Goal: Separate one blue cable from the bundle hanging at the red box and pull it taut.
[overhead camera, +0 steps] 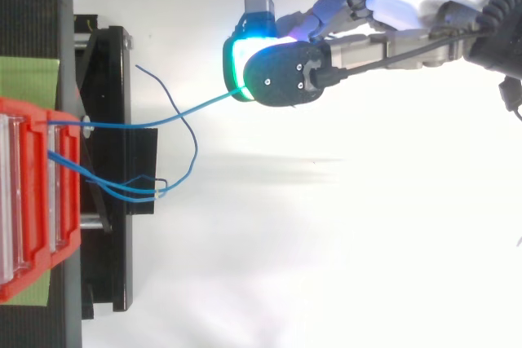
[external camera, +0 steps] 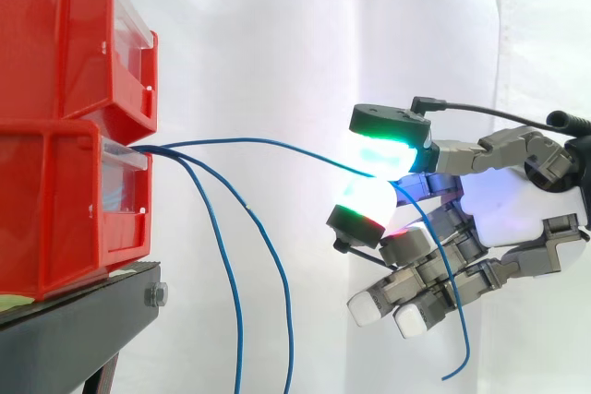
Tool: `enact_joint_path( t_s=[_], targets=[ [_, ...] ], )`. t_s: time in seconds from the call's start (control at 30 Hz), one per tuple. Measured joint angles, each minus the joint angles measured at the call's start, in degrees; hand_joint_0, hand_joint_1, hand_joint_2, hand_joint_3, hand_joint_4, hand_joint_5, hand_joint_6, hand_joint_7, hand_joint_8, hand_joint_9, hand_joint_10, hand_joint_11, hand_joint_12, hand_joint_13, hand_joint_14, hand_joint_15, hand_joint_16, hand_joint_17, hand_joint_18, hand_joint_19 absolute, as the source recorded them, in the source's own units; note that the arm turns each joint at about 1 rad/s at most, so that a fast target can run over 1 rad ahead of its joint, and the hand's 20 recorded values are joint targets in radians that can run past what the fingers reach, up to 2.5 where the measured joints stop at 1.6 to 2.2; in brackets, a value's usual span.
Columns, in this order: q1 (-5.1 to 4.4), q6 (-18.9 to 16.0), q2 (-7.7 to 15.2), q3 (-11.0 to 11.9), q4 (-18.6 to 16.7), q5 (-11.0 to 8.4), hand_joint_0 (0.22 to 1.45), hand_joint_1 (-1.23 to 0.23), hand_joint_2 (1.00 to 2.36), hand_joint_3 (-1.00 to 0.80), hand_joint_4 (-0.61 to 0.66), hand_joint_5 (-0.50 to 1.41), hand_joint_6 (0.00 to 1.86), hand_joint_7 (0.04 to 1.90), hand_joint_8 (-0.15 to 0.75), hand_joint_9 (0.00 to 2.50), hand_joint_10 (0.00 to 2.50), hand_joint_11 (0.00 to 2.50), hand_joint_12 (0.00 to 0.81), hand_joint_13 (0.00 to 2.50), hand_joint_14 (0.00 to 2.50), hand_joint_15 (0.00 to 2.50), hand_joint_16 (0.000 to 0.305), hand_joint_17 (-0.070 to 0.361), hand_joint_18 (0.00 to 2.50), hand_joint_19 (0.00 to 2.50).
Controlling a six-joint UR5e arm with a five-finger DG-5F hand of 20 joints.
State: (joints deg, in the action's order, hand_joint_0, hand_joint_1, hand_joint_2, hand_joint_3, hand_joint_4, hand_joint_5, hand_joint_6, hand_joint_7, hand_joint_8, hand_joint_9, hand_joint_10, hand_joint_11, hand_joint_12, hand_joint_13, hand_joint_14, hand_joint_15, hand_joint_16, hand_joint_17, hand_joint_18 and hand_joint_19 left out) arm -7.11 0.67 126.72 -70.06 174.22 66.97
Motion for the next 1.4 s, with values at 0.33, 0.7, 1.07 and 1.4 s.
enact_joint_path(
  t_s=[0.33,0.7,1.07,1.4],
  targets=[
    [-0.17,-1.0,0.0,0.0,0.1,-0.06,0.8,-0.8,1.02,-0.27,-0.22,-0.18,0.98,1.4,0.187,1.18,0.01,1.62,0.318,0.8,0.03,0.78,0.04,0.089,0.58,0.72],
    [-0.7,-1.7,0.0,0.0,-0.1,0.19,0.81,-0.8,1.02,-0.23,-0.17,-0.18,0.98,1.41,0.192,1.18,0.01,1.64,0.322,0.81,0.03,0.81,0.039,0.089,0.58,0.73],
    [-0.94,-1.3,0.0,0.0,-0.1,0.54,0.81,-0.8,1.02,-0.23,-0.18,-0.18,0.99,1.39,0.201,1.18,0.01,1.62,0.323,0.8,0.03,0.81,0.04,0.089,0.58,0.74],
    [-0.95,-1.3,0.0,0.0,-0.1,0.53,0.81,-0.81,1.02,-0.22,-0.17,-0.18,0.99,1.4,0.204,1.17,0.01,1.61,0.326,0.79,0.03,0.79,0.04,0.091,0.58,0.74]
  ],
)
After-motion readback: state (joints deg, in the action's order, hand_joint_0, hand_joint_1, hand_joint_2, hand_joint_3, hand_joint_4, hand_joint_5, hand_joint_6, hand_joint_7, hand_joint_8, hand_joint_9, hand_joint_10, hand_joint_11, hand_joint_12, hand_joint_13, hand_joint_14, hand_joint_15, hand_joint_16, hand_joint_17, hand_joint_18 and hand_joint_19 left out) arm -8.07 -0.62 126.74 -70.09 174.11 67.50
